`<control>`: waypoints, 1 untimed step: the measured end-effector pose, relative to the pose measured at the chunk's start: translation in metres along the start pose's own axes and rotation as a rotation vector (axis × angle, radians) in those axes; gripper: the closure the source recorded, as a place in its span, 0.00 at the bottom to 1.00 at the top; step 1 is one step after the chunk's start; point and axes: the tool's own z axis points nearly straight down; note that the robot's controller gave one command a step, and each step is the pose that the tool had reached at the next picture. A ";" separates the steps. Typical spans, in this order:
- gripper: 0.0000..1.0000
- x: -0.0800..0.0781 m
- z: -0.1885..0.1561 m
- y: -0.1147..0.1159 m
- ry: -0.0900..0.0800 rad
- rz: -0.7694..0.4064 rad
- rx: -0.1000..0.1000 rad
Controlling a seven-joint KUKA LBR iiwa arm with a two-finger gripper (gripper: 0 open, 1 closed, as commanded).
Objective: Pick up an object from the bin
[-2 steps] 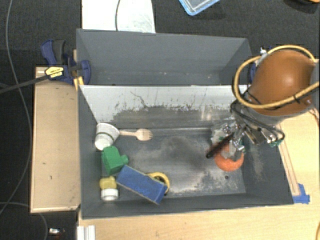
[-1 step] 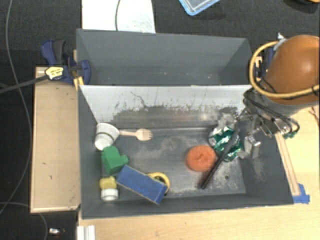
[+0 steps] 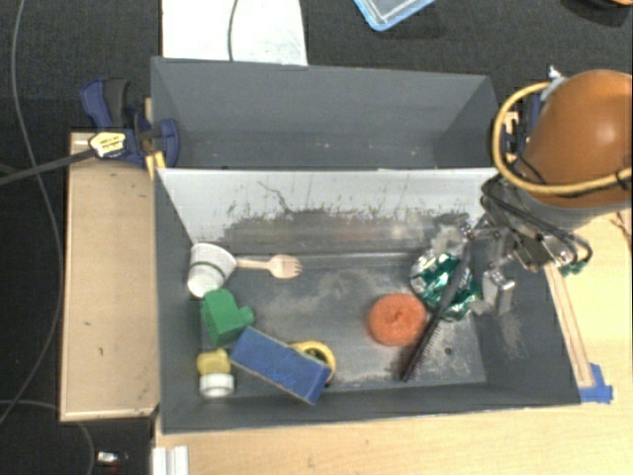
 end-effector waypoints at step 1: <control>0.00 -0.005 0.009 0.000 -0.001 -0.028 0.001</control>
Offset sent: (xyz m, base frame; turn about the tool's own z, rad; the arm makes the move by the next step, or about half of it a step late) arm -0.0207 0.0029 -0.0862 -0.0242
